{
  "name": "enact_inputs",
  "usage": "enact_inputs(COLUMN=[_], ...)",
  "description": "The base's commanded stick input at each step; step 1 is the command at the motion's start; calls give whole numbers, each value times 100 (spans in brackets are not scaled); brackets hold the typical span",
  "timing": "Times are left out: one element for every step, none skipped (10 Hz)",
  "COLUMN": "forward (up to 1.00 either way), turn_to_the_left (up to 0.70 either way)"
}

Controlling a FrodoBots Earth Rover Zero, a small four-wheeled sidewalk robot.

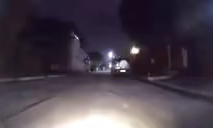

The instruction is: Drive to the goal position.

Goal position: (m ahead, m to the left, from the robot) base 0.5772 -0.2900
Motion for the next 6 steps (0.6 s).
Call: enact_inputs(forward=[70, 70, 70, 70, 70, 70], turn_to_the_left=[0, 0, 0, 0, 0, 0])
